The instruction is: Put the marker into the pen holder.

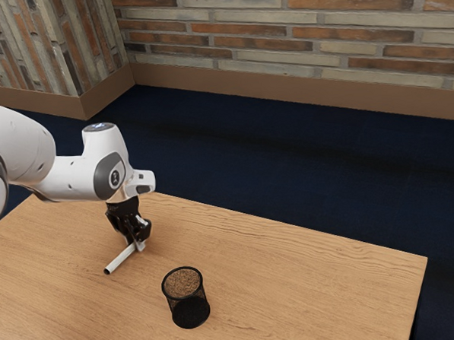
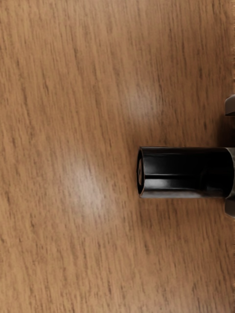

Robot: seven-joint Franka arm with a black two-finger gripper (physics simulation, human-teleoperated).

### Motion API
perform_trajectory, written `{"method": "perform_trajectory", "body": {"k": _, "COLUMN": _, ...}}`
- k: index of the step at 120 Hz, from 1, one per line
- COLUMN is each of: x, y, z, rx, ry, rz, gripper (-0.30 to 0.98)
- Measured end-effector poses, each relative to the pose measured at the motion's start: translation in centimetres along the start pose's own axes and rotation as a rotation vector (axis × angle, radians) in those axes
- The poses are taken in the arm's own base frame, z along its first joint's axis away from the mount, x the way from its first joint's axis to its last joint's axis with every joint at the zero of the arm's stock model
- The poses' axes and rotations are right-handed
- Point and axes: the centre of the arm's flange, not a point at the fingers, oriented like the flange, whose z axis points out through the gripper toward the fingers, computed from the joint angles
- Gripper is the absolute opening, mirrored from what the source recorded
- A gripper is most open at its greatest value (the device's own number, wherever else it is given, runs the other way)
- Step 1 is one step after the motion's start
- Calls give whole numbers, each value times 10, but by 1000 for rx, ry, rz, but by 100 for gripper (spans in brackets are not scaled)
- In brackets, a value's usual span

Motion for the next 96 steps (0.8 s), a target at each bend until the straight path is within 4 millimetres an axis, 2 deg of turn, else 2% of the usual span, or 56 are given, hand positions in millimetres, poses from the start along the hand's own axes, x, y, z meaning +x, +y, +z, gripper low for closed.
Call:
{"method": "perform_trajectory", "body": {"k": 23, "x": -1, "y": 0, "z": 4, "rx": 0, "ry": -7, "rz": 1, "gripper": 5}}
{"method": "perform_trajectory", "body": {"k": 49, "x": -2, "y": 0, "z": 5, "rx": 2, "ry": -8, "rz": 1, "gripper": 13}}
{"method": "perform_trajectory", "body": {"k": 67, "x": 0, "y": 0, "z": -9, "rx": 0, "ry": 14, "rz": 5, "gripper": 0}}
{"method": "perform_trajectory", "body": {"k": 81, "x": 1, "y": 3, "z": -32, "rx": 0, "ry": 47, "rz": 13, "gripper": -2}}
{"method": "perform_trajectory", "body": {"k": 96, "x": -3, "y": 12, "z": -94, "rx": -12, "ry": 132, "rz": 36, "gripper": -4}}
